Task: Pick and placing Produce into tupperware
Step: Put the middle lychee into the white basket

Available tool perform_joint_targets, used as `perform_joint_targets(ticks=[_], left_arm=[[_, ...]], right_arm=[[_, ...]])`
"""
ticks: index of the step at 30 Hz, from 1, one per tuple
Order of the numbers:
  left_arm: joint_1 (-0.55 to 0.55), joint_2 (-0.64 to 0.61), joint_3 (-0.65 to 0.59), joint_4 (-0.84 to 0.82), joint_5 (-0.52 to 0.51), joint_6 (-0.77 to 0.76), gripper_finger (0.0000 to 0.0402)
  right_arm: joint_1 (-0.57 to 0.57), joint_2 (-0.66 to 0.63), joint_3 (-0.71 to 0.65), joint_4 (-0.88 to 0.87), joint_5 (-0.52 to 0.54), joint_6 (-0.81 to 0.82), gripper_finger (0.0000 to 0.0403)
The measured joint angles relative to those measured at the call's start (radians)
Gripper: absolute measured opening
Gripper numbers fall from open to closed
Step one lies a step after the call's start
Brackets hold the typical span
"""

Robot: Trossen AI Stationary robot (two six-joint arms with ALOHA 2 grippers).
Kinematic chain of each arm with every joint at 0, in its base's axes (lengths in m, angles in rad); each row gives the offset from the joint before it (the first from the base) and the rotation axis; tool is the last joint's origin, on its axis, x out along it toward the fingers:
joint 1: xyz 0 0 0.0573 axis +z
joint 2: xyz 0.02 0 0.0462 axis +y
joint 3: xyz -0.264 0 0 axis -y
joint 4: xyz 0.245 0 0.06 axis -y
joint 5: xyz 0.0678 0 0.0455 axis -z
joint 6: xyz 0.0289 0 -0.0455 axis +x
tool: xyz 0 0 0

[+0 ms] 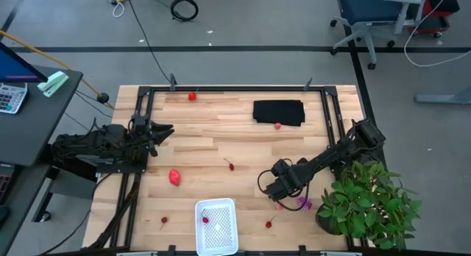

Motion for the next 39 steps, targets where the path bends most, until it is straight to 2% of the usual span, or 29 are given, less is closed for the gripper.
perform_joint_targets(ticks=[9,15,30,35,39], left_arm=[[0.0,0.0,0.0,-0.005,0.0,0.0,0.011],[0.0,0.0,0.0,-0.013,0.0,0.0,0.011],[0.0,0.0,0.0,-0.027,0.0,-0.033,0.0107],[0.0,0.0,0.0,-0.026,0.0,-0.033,0.0107],[0.0,0.0,0.0,-0.026,0.0,-0.033,0.0107]], right_arm=[[0.002,-0.009,-0.124,0.189,0.017,0.031,0.0211],[0.002,-0.013,-0.136,0.203,0.032,0.044,0.0197],[0.001,-0.016,-0.103,0.216,0.033,0.003,0.0108],[-0.002,-0.016,-0.049,0.235,0.083,-0.061,0.0095],[-0.008,-0.017,0.008,0.225,0.085,-0.112,0.0094]])
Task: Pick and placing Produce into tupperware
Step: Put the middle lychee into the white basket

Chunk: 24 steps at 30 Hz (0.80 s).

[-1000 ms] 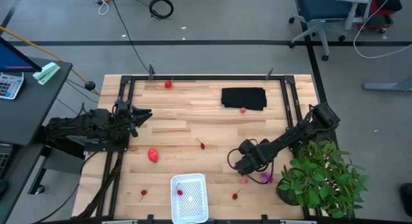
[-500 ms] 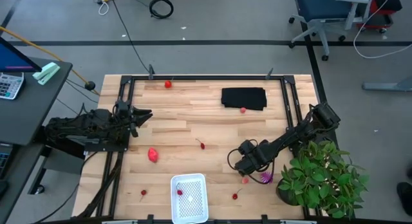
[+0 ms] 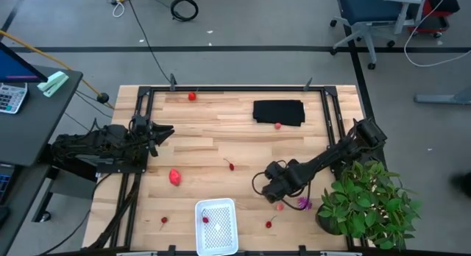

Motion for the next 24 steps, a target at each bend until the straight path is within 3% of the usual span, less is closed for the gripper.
perform_joint_targets(ticks=[7,13,18,24], left_arm=[[0.0,0.0,0.0,0.0,0.0,0.0,0.0107],[0.0,0.0,0.0,0.0,0.0,0.0,0.0107],[0.0,0.0,0.0,0.0,0.0,0.005,0.0107],[0.0,0.0,0.0,0.0,0.0,0.005,0.0107]], right_arm=[[-0.014,-0.001,0.185,0.059,0.115,-0.199,0.0096],[-0.012,-0.004,0.345,0.247,0.212,-0.595,0.0098],[-0.01,-0.004,0.381,0.551,0.125,-0.935,0.0106],[-0.01,0.005,0.38,0.674,-0.005,-1.071,0.0114]])
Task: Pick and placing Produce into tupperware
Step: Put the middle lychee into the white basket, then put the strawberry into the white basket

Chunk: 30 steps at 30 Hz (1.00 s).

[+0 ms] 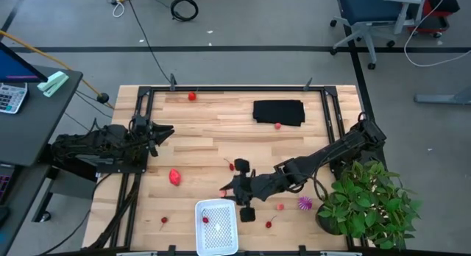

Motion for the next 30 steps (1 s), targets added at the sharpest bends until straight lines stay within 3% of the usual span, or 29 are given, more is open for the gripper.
perform_joint_targets(ticks=[5,14,19,30], left_arm=[[0.0,0.0,0.0,0.0,0.0,0.002,0.0107],[0.0,0.0,0.0,0.0,0.0,0.003,0.0107],[0.0,0.0,0.0,-0.002,0.0,0.003,0.0107],[0.0,0.0,0.0,-0.003,0.0,0.003,0.0107]], right_arm=[[0.0,0.041,0.0,0.03,-0.068,0.003,0.0114],[0.001,0.225,0.0,0.131,-0.206,-0.002,0.0114],[-0.002,0.287,0.0,0.125,-0.275,-0.087,0.0123],[-0.004,0.292,0.0,0.125,-0.297,-0.068,0.0175]])
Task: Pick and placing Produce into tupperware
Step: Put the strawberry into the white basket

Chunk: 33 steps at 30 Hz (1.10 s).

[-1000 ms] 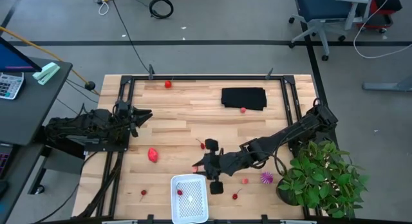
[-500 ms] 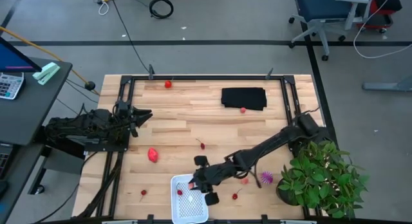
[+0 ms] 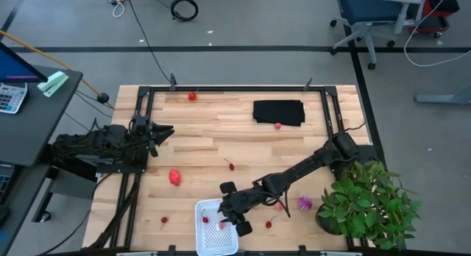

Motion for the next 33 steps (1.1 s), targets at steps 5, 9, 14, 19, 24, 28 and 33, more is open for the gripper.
perform_joint_targets(ticks=[5,9,14,19,24,28,33], left_arm=[[0.0,0.0,0.0,0.006,0.0,-0.004,0.0107],[0.0,0.0,0.0,0.097,0.032,-0.025,0.0107],[0.0,0.0,0.001,0.225,0.143,0.051,0.0107],[0.0,0.0,0.002,0.322,0.153,0.084,0.0107],[0.001,0.0,0.002,0.323,0.064,0.056,0.0107],[0.001,0.035,0.005,0.301,0.028,0.055,0.0107],[0.001,0.174,0.077,0.305,0.022,0.054,0.0107]], right_arm=[[-0.002,-0.071,0.0,-0.037,0.065,-0.021,0.0189],[-0.004,-0.171,0.0,-0.09,0.128,-0.031,0.019],[-0.003,-0.278,0.0,-0.156,0.17,-0.005,0.0182],[-0.003,-0.35,0.0,-0.254,0.175,-0.005,0.0175],[-0.003,-0.398,0.0,-0.335,0.266,-0.003,0.0169],[-0.012,-0.405,0.0,-0.355,0.355,-0.028,0.0167],[-0.042,-0.405,0.0,-0.361,0.371,-0.04,0.0165]])
